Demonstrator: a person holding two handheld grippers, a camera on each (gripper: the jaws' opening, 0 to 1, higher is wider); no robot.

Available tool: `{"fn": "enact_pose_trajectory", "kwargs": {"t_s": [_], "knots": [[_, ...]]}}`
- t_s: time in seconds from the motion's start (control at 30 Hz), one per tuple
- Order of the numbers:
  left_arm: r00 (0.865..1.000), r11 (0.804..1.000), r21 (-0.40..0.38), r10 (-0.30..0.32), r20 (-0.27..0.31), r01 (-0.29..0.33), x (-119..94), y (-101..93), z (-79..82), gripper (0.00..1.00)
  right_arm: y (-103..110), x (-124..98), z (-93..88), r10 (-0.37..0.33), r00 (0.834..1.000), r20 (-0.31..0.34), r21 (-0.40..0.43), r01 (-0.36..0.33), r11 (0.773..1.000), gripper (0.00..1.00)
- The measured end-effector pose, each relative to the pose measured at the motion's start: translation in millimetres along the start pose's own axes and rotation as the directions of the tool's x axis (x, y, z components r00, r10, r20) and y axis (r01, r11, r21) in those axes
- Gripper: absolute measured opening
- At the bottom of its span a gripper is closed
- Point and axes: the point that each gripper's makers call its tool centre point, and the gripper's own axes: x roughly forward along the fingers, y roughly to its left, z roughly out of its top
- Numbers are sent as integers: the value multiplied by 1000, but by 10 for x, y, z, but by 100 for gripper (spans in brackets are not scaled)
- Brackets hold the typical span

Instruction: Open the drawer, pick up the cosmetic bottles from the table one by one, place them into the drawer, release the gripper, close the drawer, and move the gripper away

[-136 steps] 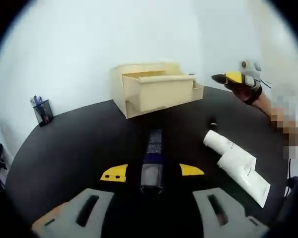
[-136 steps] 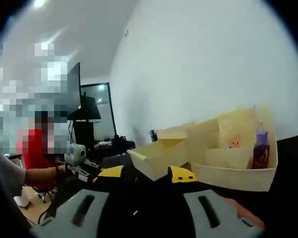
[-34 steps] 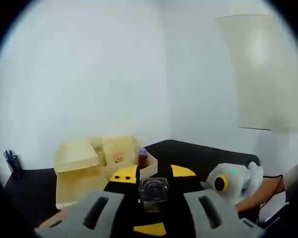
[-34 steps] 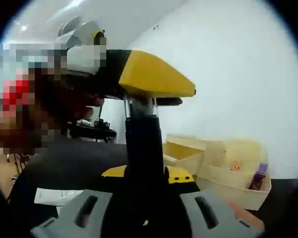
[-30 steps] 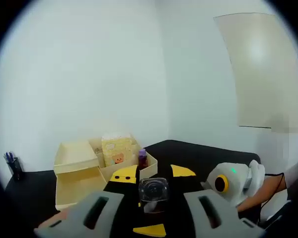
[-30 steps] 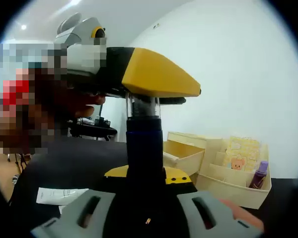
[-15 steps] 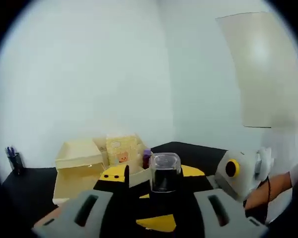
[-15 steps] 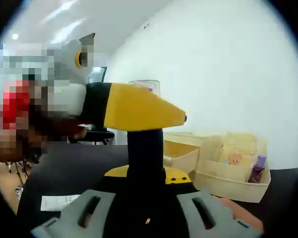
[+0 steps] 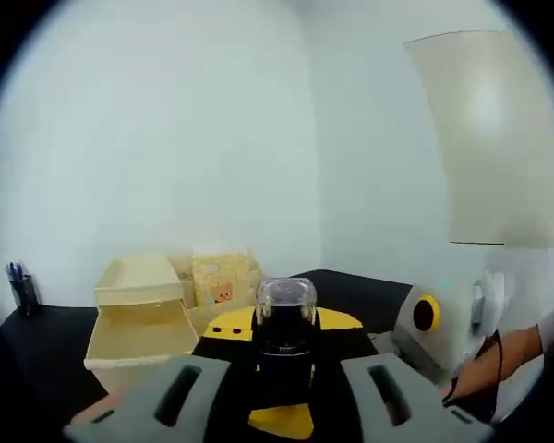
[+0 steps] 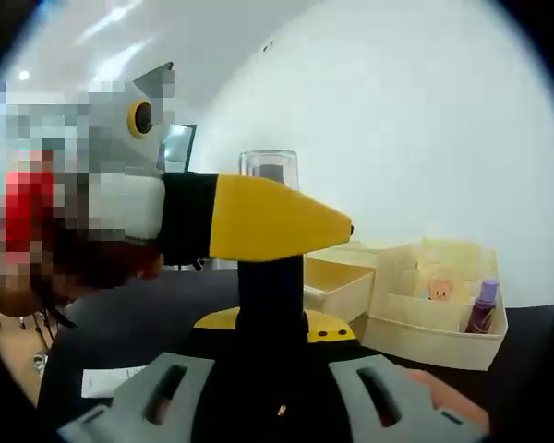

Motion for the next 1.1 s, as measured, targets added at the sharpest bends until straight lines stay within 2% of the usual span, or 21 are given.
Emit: {"fn": "enact_pose_trajectory", "kwargs": {"t_s": [0.13,0.27,0.37,0.4,0.47,0.5,0.53,0.57,0.6,0.63,0.67,0.7,0.73,0.77,0.8,0.9,0.93,0.97,1.0,1.03,1.1], "knots": [[1000,999,-32,-7,-3,7,11,58,48,18,56,-2,73,9,999,43,-33,-8,999,21],[1000,999,-38,-12,-22,11,-8,160,92,18,113,5,93,20,998,57,-69,-17,997,27],[996,993,-84,-89,0,88,-40,150,166,18,209,14,128,61,995,78,-108,-52,993,28],[985,981,-80,-174,22,175,-73,93,227,18,242,15,160,85,992,94,-123,-74,990,29],[966,958,-120,-258,31,260,-127,81,281,18,385,-24,216,175,977,123,-92,-164,982,30],[940,931,-129,-340,29,341,-177,16,290,18,426,-46,237,204,970,133,-68,-197,978,30],[928,913,-171,-371,32,371,-211,18,304,18,468,-70,272,239,959,151,-39,-236,971,30],[904,886,-187,-426,33,424,-262,-24,309,18,506,-85,308,291,943,160,-4,-294,956,30],[896,873,-211,-443,34,440,-290,-22,315,18,530,-99,315,324,933,159,43,-334,941,30],[892,868,-216,-449,38,447,-307,-17,319,18,580,-129,321,353,919,173,74,-370,926,30],[880,858,-202,-473,42,472,-341,-57,318,18,644,-162,318,401,899,177,112,-423,899,30],[874,851,-212,-485,37,481,-360,-73,304,17,645,-169,315,420,890,178,145,-446,883,30],[860,836,-217,-510,35,504,-388,-118,297,17,711,-210,326,473,860,194,168,-504,847,30],[849,827,-212,-527,30,521,-407,-152,286,17,773,-238,312,512,838,190,203,-544,814,30],[839,819,-206,-543,26,536,-425,-180,279,17,784,-243,320,520,830,199,219,-555,802,31],[794,770,-216,-607,40,600,-517,-322,265,17,909,-327,324,599,770,221,273,-638,720,32],[772,748,-217,-633,51,627,-553,-363,275,17,959,-360,314,629,745,221,291,-666,687,32],[755,728,-224,-653,61,648,-583,-396,282,17,973,-353,282,634,745,207,307,-665,681,32],[761,732,-235,-646,60,640,-574,-371,281,17,968,-333,267,621,757,202,290,-652,701,32],[758,729,-232,-650,63,644,-583,-377,285,17,981,-324,239,621,760,189,276,-648,710,32],[753,724,-234,-655,62,649,-589,-384,279,17,982,-320,228,627,757,185,278,-652,706,32]]}}
